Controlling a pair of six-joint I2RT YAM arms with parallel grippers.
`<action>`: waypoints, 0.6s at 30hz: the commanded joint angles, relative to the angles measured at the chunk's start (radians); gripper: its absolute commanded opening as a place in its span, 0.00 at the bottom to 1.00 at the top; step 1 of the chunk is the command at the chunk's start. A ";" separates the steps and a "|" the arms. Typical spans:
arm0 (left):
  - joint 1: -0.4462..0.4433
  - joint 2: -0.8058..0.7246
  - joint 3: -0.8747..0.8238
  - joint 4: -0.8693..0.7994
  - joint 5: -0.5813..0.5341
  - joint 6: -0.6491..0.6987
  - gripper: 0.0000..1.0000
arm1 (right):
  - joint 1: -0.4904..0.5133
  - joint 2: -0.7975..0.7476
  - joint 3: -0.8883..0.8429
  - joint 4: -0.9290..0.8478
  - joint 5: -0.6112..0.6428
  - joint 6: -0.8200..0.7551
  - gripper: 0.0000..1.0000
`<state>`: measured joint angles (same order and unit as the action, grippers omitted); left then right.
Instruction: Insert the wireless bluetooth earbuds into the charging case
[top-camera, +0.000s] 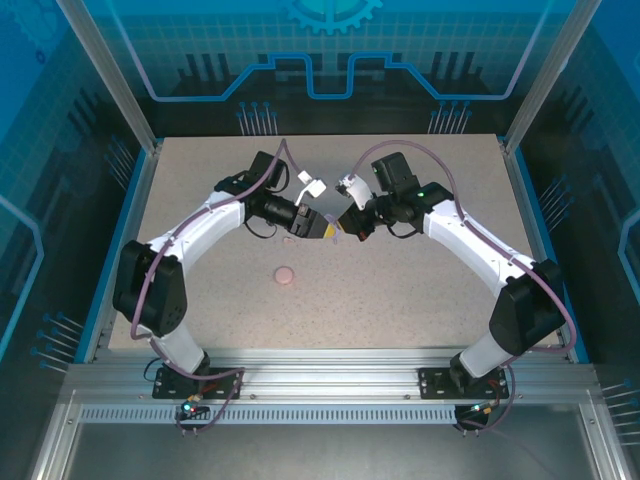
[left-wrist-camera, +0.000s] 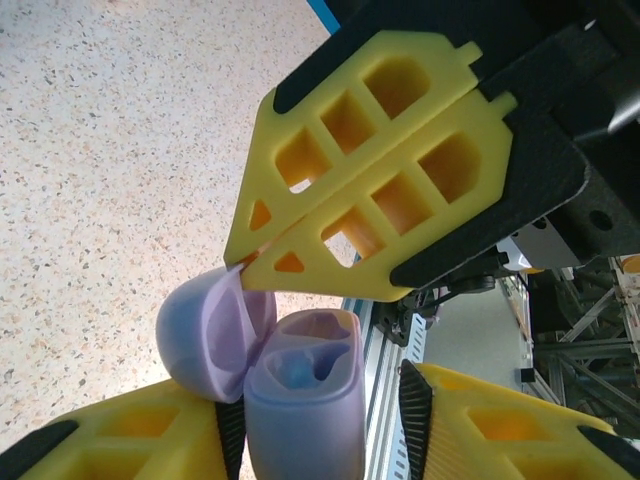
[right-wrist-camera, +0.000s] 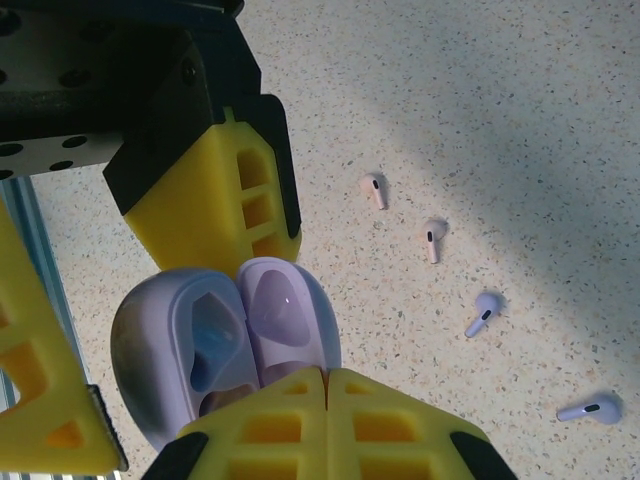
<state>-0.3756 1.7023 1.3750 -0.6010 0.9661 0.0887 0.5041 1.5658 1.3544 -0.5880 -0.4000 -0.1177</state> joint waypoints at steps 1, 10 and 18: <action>0.008 0.018 0.042 -0.016 0.047 0.023 0.43 | 0.010 0.010 0.028 -0.021 -0.016 -0.016 0.00; 0.009 0.025 0.042 -0.022 0.061 0.032 0.32 | 0.011 0.021 0.038 -0.021 -0.002 -0.020 0.00; 0.015 0.016 0.037 -0.012 0.062 0.034 0.03 | -0.007 0.027 0.059 -0.008 0.033 0.029 0.08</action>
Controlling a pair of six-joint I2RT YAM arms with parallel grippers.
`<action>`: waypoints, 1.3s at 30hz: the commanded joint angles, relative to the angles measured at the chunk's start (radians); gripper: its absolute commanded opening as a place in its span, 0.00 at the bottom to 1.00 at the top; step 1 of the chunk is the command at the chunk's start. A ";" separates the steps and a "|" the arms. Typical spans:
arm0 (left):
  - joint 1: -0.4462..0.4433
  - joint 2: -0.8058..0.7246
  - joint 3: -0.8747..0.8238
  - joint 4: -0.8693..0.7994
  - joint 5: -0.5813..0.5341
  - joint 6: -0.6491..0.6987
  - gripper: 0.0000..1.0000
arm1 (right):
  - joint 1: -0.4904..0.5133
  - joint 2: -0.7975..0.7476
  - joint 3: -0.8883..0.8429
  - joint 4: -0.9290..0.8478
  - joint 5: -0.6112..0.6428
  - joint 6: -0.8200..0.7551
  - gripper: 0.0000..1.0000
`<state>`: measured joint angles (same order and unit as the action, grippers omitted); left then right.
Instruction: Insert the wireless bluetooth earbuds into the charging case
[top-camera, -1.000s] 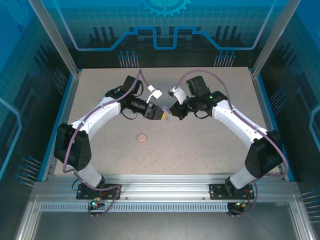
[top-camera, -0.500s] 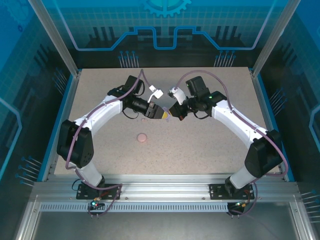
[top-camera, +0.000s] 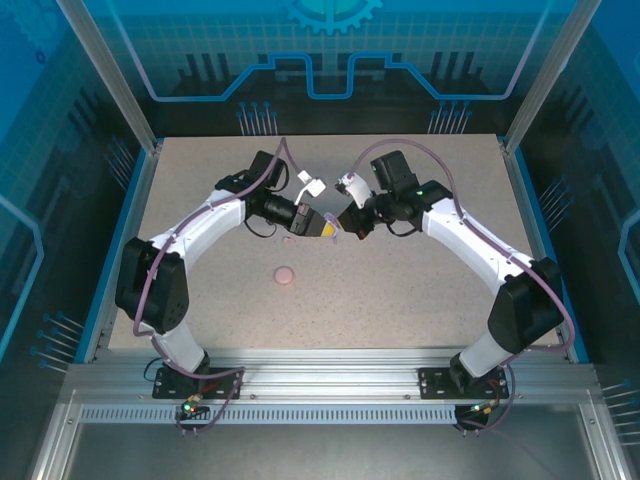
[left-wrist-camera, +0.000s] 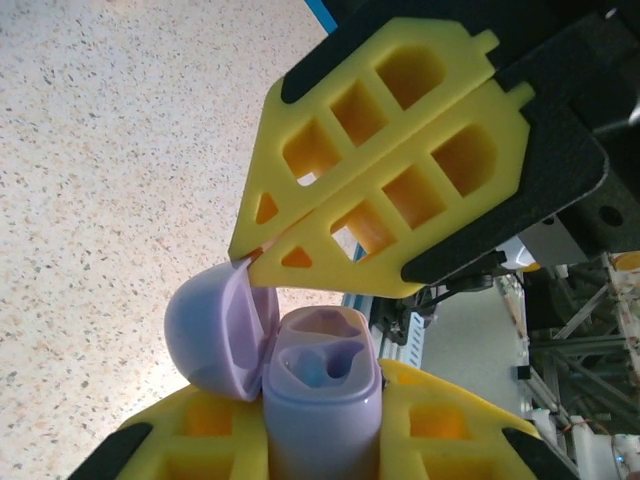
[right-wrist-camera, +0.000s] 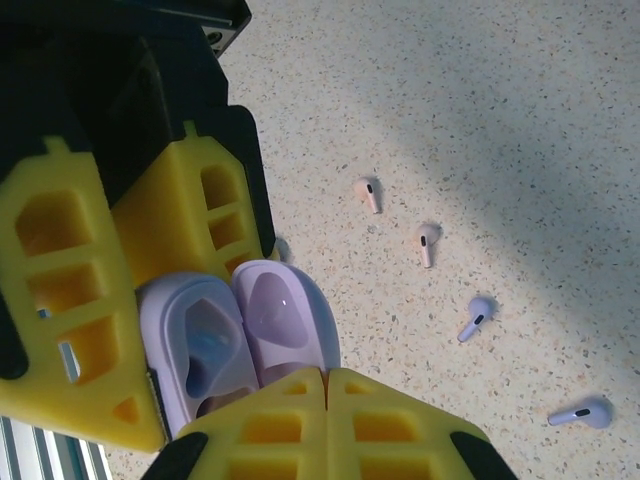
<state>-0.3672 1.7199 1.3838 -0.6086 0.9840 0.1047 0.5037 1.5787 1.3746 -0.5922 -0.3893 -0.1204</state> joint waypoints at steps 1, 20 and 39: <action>0.009 -0.005 0.022 0.005 0.040 0.013 0.01 | -0.016 0.011 0.043 -0.003 0.021 0.046 0.15; 0.059 -0.424 -0.545 1.018 -0.447 -0.330 0.00 | -0.080 0.091 0.032 -0.077 0.197 0.481 0.59; -0.034 -0.539 -0.711 1.492 -0.792 -0.203 0.00 | 0.098 0.678 0.519 -0.338 0.525 0.562 0.47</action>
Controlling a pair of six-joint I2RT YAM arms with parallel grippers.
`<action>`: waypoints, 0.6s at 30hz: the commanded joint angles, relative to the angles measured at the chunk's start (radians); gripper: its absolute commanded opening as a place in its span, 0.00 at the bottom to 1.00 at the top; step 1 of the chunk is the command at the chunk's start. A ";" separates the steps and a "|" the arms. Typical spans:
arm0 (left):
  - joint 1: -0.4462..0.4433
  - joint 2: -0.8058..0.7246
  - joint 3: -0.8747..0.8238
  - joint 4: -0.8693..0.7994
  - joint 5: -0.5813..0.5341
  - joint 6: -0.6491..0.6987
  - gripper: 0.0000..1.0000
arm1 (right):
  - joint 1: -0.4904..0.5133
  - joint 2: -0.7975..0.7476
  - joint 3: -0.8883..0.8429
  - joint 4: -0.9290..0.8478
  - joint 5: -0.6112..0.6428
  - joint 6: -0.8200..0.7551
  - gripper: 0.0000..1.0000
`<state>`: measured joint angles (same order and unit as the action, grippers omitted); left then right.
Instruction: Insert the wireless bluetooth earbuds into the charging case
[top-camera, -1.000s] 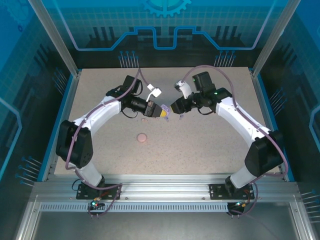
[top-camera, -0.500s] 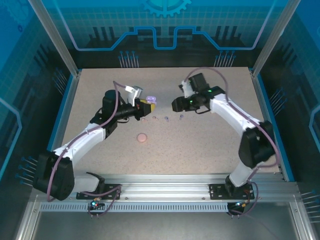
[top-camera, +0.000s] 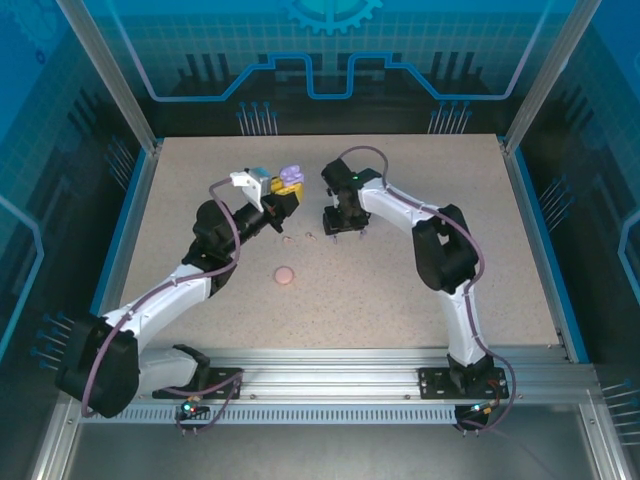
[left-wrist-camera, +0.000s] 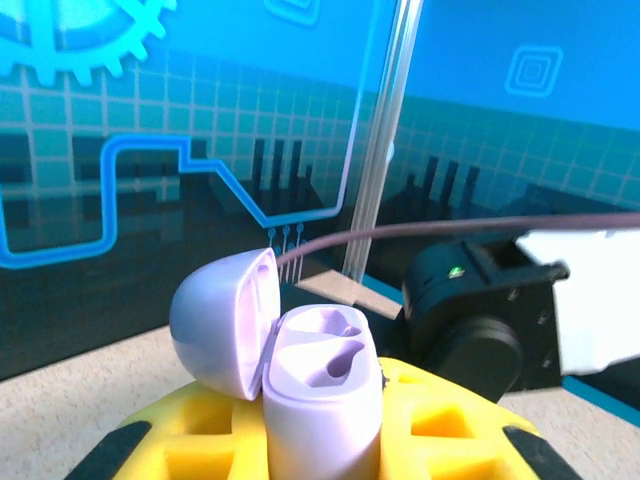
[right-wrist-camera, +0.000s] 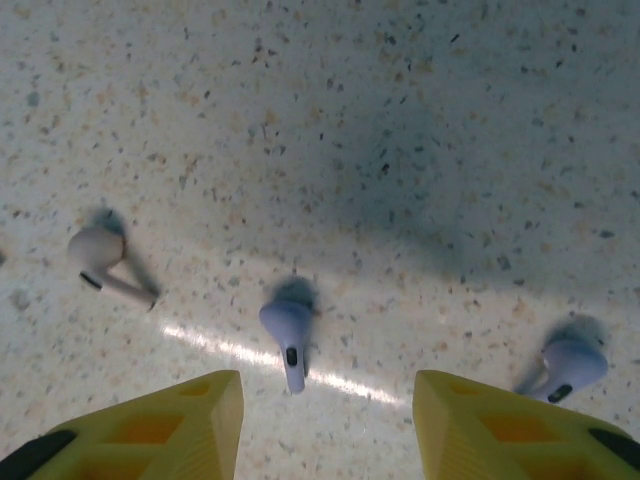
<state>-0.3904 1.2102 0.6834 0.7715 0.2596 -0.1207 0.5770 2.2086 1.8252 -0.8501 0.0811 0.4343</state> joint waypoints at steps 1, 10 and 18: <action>-0.012 -0.030 -0.009 0.115 -0.074 0.019 0.00 | 0.028 0.063 0.087 -0.087 0.060 0.003 0.47; -0.013 -0.055 0.007 0.114 -0.119 0.002 0.00 | 0.048 0.173 0.199 -0.140 0.073 -0.011 0.43; -0.013 -0.060 -0.002 0.107 -0.122 0.009 0.00 | 0.057 0.199 0.200 -0.145 0.087 -0.014 0.39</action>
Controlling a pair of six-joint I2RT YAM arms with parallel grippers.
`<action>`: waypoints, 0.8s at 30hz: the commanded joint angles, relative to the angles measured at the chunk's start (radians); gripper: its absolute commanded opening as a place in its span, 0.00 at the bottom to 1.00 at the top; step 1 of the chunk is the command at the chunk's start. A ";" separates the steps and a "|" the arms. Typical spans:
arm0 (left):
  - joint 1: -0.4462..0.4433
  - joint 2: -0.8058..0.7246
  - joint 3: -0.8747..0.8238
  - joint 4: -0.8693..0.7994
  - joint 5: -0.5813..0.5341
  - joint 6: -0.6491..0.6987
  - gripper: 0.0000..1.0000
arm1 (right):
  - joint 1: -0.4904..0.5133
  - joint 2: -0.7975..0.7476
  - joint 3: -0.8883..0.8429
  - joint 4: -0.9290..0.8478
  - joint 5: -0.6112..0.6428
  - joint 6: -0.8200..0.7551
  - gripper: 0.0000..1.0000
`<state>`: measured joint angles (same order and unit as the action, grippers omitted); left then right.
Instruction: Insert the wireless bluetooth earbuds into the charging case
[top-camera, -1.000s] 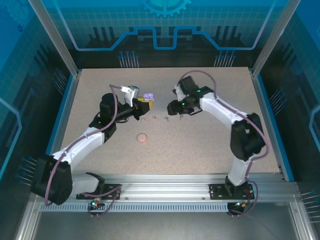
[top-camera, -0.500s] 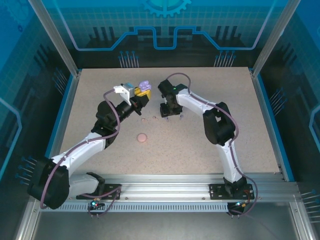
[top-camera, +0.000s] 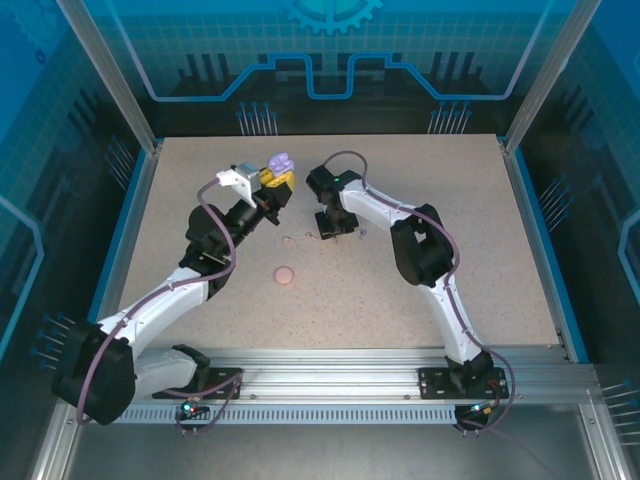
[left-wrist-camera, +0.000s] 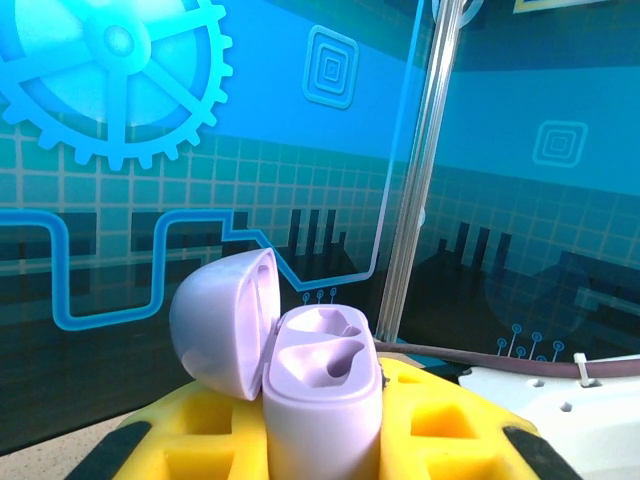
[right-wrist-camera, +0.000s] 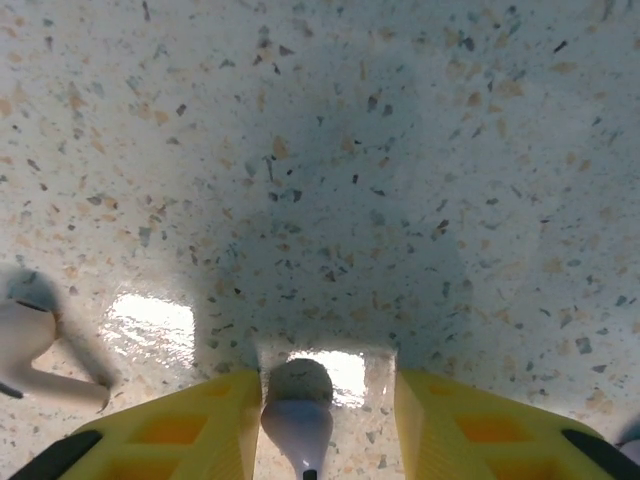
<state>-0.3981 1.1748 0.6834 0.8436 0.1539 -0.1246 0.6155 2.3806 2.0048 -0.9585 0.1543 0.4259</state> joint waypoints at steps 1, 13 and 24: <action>-0.007 -0.025 -0.004 0.036 -0.016 0.012 0.00 | 0.019 0.029 0.022 -0.037 0.014 -0.005 0.38; -0.007 -0.021 -0.008 0.035 -0.023 0.018 0.00 | 0.036 0.049 0.040 -0.051 0.025 0.003 0.33; -0.006 -0.019 -0.002 0.031 -0.019 0.011 0.00 | 0.047 0.051 0.036 -0.078 0.051 0.035 0.32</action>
<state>-0.3981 1.1748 0.6830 0.8433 0.1497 -0.1246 0.6384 2.3943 2.0277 -0.9771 0.1955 0.4339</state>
